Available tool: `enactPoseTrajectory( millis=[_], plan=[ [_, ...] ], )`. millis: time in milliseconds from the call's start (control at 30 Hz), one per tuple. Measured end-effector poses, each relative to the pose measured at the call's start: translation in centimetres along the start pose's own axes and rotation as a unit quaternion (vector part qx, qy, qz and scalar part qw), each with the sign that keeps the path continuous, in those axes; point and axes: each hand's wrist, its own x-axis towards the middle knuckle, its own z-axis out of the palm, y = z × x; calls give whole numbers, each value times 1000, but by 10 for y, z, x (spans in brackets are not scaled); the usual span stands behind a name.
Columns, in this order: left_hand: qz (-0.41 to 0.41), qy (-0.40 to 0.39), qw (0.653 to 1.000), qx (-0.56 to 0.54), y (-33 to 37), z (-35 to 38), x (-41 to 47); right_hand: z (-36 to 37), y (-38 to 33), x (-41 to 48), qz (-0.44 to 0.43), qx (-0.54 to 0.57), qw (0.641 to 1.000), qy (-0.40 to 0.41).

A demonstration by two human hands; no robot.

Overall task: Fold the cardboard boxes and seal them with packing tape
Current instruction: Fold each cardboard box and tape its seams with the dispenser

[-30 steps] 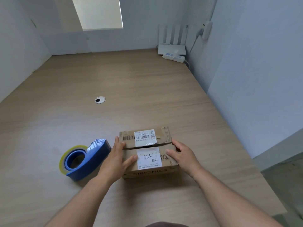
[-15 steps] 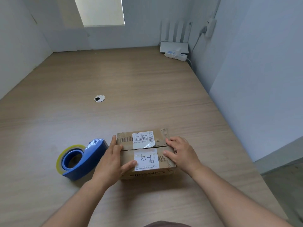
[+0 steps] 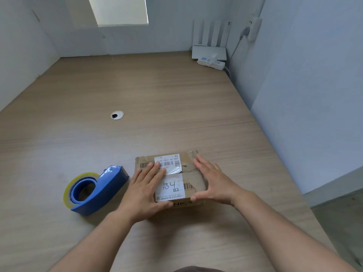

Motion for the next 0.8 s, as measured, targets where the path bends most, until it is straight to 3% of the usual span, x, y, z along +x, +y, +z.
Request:
enactPoseTrajectory(
  millis=[300,467,567,667,733,800],
  plan=[
    [-31,8,999,20,0,-13,8,-7,-1,9,6,-24,1000,-7],
    [-41,-1,999,-6,-3,-13,7,10,-8,14,66,171,980,76],
    [-47,-4,999,-7,-1,-15,8,28,-13,12,81,288,949,99],
    [-49,-15,998,-36,2,-27,9,33,-13,13,94,337,929,123],
    [-80,26,987,-139,-2,-36,1,34,-13,13,97,345,924,132],
    [-146,146,955,-212,-16,-38,-16,35,-14,14,97,341,925,137]
  ],
)
